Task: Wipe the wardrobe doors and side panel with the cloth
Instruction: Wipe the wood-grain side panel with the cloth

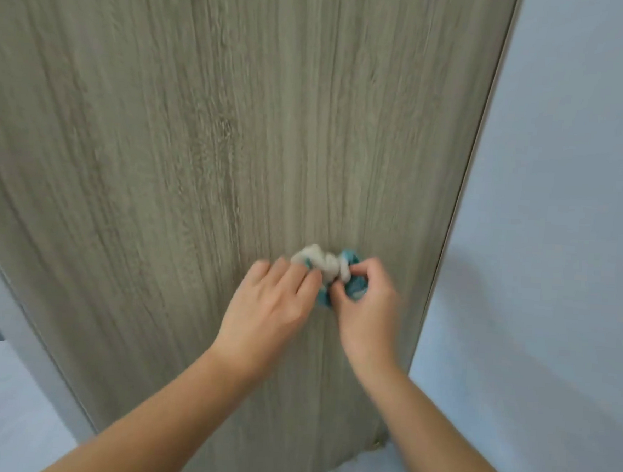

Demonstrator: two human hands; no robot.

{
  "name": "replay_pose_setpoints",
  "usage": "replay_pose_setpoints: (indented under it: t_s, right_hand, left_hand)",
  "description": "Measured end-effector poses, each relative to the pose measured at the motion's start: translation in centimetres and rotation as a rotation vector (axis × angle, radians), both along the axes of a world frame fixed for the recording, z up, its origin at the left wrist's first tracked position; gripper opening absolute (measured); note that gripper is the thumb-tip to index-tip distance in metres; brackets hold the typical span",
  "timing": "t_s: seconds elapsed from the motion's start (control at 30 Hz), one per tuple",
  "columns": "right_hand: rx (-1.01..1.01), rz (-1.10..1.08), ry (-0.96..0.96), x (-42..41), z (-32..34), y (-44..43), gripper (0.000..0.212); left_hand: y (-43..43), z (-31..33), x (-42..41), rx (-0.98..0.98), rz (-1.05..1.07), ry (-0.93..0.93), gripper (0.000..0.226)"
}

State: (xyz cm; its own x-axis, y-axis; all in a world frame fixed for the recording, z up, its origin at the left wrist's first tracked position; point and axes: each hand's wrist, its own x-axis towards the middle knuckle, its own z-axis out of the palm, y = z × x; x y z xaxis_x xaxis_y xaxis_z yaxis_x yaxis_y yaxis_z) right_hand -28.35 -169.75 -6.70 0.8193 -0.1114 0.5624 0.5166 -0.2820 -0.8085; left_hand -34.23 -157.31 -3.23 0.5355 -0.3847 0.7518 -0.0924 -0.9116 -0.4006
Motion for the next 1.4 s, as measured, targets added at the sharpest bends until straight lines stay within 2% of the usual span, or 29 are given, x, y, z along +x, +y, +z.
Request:
replay_pose_setpoints:
  t_s: [0.1,0.17,0.27,0.37,0.47,0.57,0.67,0.73,0.87,0.93,1.0,1.1,1.27,1.33,1.4]
  right_hand:
    - [-0.017,0.033,0.171,-1.4,-7.2,1.1,0.023]
    - [-0.004,0.029,0.250,-2.1,-9.8,1.7,0.025]
    - [0.025,-0.004,0.191,-2.1,-9.1,1.9,0.025]
    - [0.068,-0.032,0.017,-1.7,-4.3,2.4,0.021]
    - [0.135,-0.051,-0.153,-1.1,3.8,3.1,0.018]
    - [0.139,-0.054,-0.307,-0.8,11.8,3.8,0.014]
    - [0.093,-0.034,-0.362,-1.0,15.1,4.2,0.012]
    - [0.032,-0.034,-0.371,-1.6,13.3,4.3,0.013]
    - [-0.092,0.060,-0.247,-4.2,3.8,5.0,0.023]
    - [-0.138,0.084,-0.195,-5.4,0.4,5.6,0.026]
    - [-0.122,0.080,-0.186,-5.9,0.3,6.3,0.025]
    - [-0.040,0.048,-0.298,-5.8,5.3,7.1,0.020]
    - [0.057,0.050,-0.501,-5.9,18.3,9.5,0.013]
    - [0.037,0.052,-0.524,-6.0,20.5,9.9,0.013]
    - [-0.015,0.050,-0.520,-6.5,19.3,9.8,0.013]
  left_hand:
    - [0.7,-5.4,-1.6,0.038,0.002,0.161,0.025]
    - [1.3,-7.5,-2.2,0.025,-0.004,0.230,0.024]
    - [1.8,-7.2,-2.1,-0.041,-0.034,0.238,0.022]
    - [1.7,-3.3,-2.1,-0.119,-0.036,0.146,0.017]
    - [1.8,3.8,-1.9,-0.168,-0.021,0.023,0.011]
    - [2.4,10.9,-2.1,-0.198,0.016,-0.122,0.014]
    - [3.2,13.4,-2.5,-0.212,0.032,-0.135,0.027]
    - [3.7,11.7,-3.1,-0.169,0.024,-0.097,0.034]
    - [5.4,3.3,-5.7,-0.118,0.037,0.084,0.029]
    - [6.3,-0.2,-7.2,-0.154,0.042,0.149,0.024]
    - [6.9,-0.9,-7.7,-0.207,0.045,0.160,0.027]
    - [7.1,3.6,-7.3,-0.227,0.030,0.033,0.024]
    - [8.4,15.5,-7.2,-0.267,0.050,-0.306,0.023]
    - [8.6,17.3,-7.4,-0.271,0.065,-0.331,0.022]
    - [8.7,15.9,-7.8,-0.259,0.065,-0.286,0.021]
